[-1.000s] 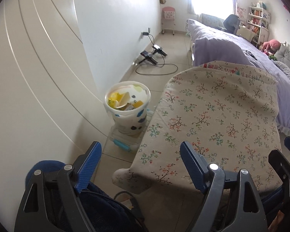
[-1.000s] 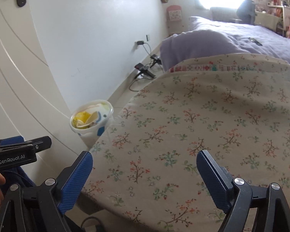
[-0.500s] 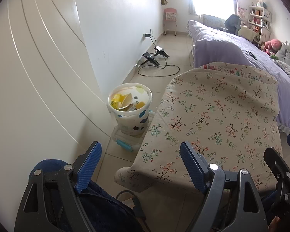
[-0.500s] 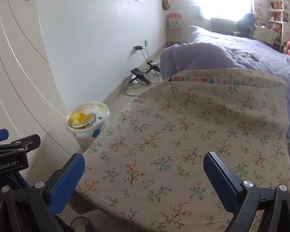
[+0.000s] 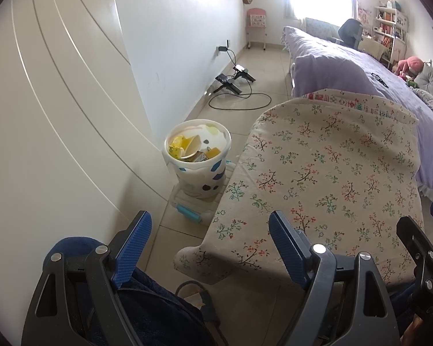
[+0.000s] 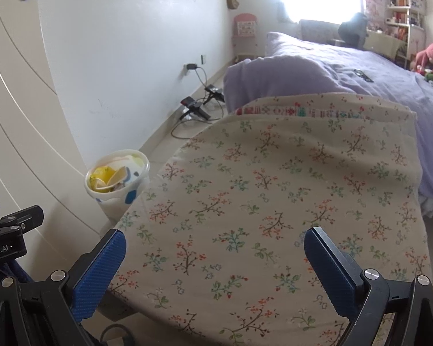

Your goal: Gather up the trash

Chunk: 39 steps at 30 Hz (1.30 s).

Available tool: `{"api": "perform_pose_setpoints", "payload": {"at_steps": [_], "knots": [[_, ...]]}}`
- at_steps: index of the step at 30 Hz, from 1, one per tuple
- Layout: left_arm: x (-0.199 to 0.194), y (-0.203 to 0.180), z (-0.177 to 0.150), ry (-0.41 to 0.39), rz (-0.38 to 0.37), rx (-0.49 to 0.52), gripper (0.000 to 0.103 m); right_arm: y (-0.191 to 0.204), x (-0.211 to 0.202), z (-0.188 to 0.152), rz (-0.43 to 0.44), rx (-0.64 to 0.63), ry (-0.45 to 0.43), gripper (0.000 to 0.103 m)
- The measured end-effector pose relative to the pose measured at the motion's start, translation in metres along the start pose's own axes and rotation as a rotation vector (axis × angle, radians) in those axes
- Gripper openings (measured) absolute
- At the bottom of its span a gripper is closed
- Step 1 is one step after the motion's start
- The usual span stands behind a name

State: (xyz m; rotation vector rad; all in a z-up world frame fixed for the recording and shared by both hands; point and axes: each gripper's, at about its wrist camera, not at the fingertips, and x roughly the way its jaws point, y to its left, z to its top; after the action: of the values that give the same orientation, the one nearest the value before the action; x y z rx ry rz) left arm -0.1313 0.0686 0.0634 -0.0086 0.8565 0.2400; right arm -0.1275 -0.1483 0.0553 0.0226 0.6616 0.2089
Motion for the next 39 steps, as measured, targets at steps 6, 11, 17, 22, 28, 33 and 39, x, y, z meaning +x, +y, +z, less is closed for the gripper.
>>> {"api": "perform_pose_setpoints", "payload": {"at_steps": [6, 11, 17, 22, 28, 33, 39], "knots": [[0.0009, 0.0000, -0.0003, -0.002, -0.002, -0.003, 0.086, 0.0029, 0.0011, 0.0003, 0.007, -0.008, 0.004, 0.101], [-0.0003, 0.0005, -0.0009, 0.000, -0.014, -0.007, 0.086, 0.0033, 0.0017, 0.0001, 0.009, -0.009, 0.006, 0.101], [-0.0013, -0.0008, -0.0001, -0.003, -0.019, -0.003, 0.086, 0.0015, 0.0002, 0.0007, 0.020, 0.007, -0.005, 0.101], [-0.0015, -0.0028, -0.0001, -0.003, -0.021, 0.000, 0.086, -0.0003, 0.0004, 0.0006, 0.023, 0.005, -0.004, 0.101], [-0.0029, -0.0060, -0.0010, -0.004, -0.026, 0.006, 0.086, -0.0017, -0.0006, 0.0004, 0.023, 0.007, -0.006, 0.101], [-0.0035, -0.0053, -0.0006, -0.005, -0.033, 0.003, 0.086, -0.0027, 0.0012, -0.0003, 0.028, 0.009, 0.000, 0.101], [-0.0041, -0.0024, 0.0006, -0.014, -0.041, -0.001, 0.086, -0.0007, 0.0029, -0.0004, 0.031, 0.008, 0.007, 0.101]]}}
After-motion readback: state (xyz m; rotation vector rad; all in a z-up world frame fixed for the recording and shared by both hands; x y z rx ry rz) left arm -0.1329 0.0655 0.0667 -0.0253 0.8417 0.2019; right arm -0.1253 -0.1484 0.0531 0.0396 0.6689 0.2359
